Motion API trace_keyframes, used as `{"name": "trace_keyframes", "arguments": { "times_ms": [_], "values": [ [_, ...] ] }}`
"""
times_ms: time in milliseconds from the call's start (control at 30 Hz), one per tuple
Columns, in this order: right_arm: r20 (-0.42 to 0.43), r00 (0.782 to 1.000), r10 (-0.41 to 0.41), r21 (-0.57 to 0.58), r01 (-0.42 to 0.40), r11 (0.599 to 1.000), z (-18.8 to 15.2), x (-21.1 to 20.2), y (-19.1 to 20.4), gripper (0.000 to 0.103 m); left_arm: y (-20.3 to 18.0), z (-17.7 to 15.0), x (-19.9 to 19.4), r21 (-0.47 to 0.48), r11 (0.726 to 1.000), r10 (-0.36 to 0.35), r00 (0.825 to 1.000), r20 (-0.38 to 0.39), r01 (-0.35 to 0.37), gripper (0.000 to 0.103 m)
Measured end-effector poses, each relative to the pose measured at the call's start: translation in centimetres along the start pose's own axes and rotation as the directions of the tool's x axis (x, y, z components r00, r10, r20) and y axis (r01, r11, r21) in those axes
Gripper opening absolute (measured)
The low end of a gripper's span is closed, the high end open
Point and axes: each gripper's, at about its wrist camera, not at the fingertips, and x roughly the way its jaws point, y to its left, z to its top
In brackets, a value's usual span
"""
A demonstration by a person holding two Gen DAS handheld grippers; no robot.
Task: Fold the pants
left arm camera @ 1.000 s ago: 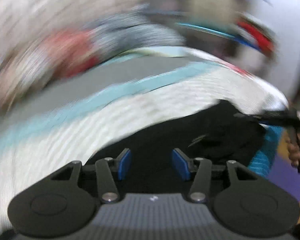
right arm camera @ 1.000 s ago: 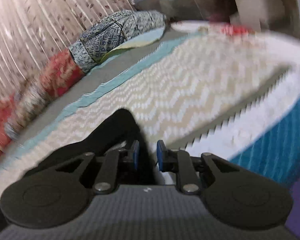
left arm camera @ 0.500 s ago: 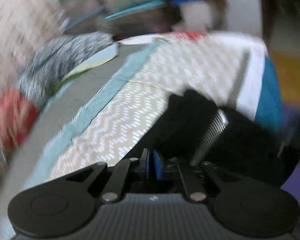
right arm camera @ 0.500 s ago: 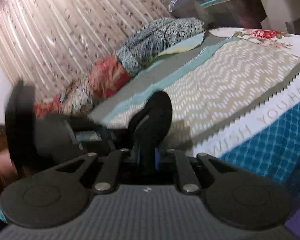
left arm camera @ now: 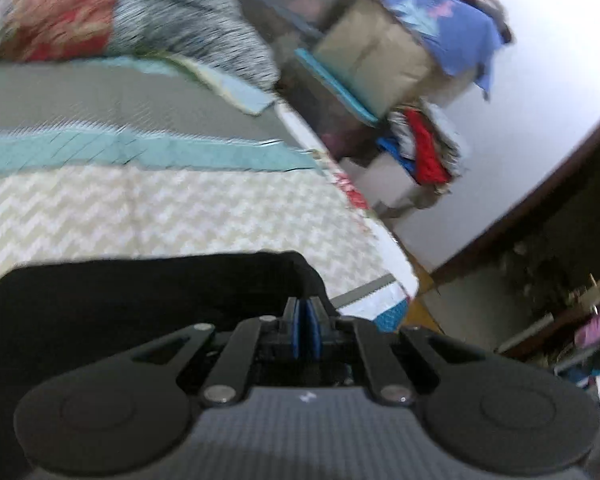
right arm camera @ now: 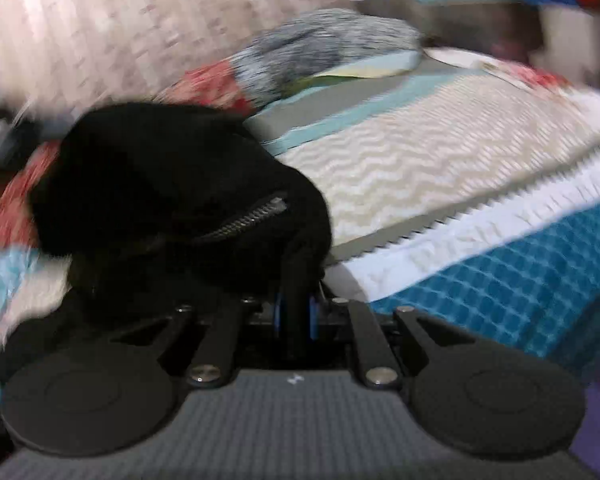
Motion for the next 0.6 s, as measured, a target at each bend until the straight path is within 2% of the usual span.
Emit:
{"name": "trace_keyframes", "arguments": {
  "times_ms": [133,233,300,333,367,400,433,467,500,567,600],
  "values": [
    [-0.023,0.999,0.036,-0.102,-0.038,0.994,-0.6,-0.7,1.7,0.014,3.9,-0.3,-0.5,-0.137,0.990,0.037,0.999,0.011,-0.035,0.005],
    [-0.015,0.997,0.070,-0.001,-0.070,0.998,-0.3,-0.9,0.5,0.015,6.0,-0.2,1.2,-0.175,0.979,0.099,0.995,-0.020,-0.101,0.006],
    [0.003,0.998,0.067,0.065,-0.067,0.996,0.2,-0.6,-0.2,0.015,6.3,0.4,3.4,-0.146,0.982,0.109,0.993,-0.051,-0.116,0.007],
    [0.021,0.999,0.045,0.101,-0.047,0.994,0.4,-0.6,-0.6,0.015,6.1,0.7,4.7,-0.118,0.985,0.121,0.991,-0.060,-0.128,0.011],
    [0.033,0.999,0.012,0.141,-0.017,0.990,0.7,-0.3,-1.3,0.015,5.9,1.1,5.8,-0.094,0.983,0.152,0.986,-0.067,-0.158,0.023],
    [0.035,0.999,-0.028,0.162,0.022,0.987,0.6,0.1,-1.7,0.016,5.8,1.2,6.8,-0.079,0.976,0.195,0.978,-0.077,-0.201,0.031],
    [0.024,0.995,-0.097,0.167,0.092,0.982,0.6,0.6,-2.1,0.019,5.9,1.4,7.5,-0.081,0.969,0.226,0.970,-0.085,-0.233,0.036],
    [0.005,0.979,-0.202,0.147,0.199,0.969,0.7,1.2,-2.2,0.034,6.1,1.3,7.9,-0.092,0.967,0.231,0.969,-0.092,-0.239,0.036],
    [0.020,0.968,-0.249,0.132,0.245,0.961,0.7,1.0,-2.2,0.043,6.3,1.1,7.8,-0.107,0.968,0.217,0.971,-0.099,-0.227,0.036],
    [0.094,0.950,-0.299,0.119,0.287,0.951,0.9,-0.3,-1.6,0.044,6.8,0.3,6.6,-0.125,0.974,0.177,0.980,-0.089,-0.187,0.036],
    [0.133,0.939,-0.317,0.100,0.305,0.947,1.2,-0.8,-0.9,0.045,6.9,-0.1,5.9,-0.120,0.975,0.179,0.980,-0.082,-0.188,0.036]
  ]
}}
